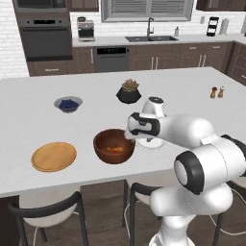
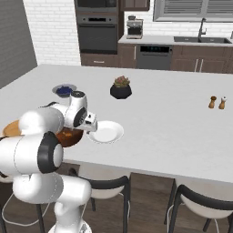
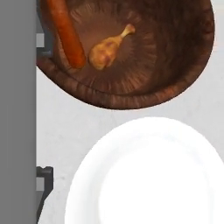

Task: Pick the chicken drumstick and carrot from their plates and place them in the bowl. Then put the bowl in the fridge.

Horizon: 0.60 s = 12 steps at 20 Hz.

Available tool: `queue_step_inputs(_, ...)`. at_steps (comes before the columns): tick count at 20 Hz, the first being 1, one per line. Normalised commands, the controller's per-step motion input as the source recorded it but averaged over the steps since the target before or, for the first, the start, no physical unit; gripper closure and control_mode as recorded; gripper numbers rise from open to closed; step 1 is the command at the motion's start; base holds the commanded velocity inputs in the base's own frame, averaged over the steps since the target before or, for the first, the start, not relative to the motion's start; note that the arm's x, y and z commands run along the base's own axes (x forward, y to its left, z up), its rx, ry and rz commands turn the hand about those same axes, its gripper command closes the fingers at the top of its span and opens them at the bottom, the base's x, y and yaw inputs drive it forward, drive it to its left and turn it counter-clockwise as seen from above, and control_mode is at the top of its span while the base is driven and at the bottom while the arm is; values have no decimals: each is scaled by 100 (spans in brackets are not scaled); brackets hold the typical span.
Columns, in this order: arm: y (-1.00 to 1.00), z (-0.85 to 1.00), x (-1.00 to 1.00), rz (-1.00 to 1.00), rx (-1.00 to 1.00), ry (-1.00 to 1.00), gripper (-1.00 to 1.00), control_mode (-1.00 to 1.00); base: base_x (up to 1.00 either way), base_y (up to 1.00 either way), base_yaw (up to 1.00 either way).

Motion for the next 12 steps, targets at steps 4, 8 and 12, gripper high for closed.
queue_step_inputs(4, 0, -8, 38, -28, 3, 0, -100, -100, 0, 0, 0)
queue_step_inputs(8, 0, -13, 52, -22, 5, 0, -100, -100, 0, 0, 0)
queue_step_inputs(12, 16, -38, 9, -18, 6, 0, -100, -100, 0, 0, 0)
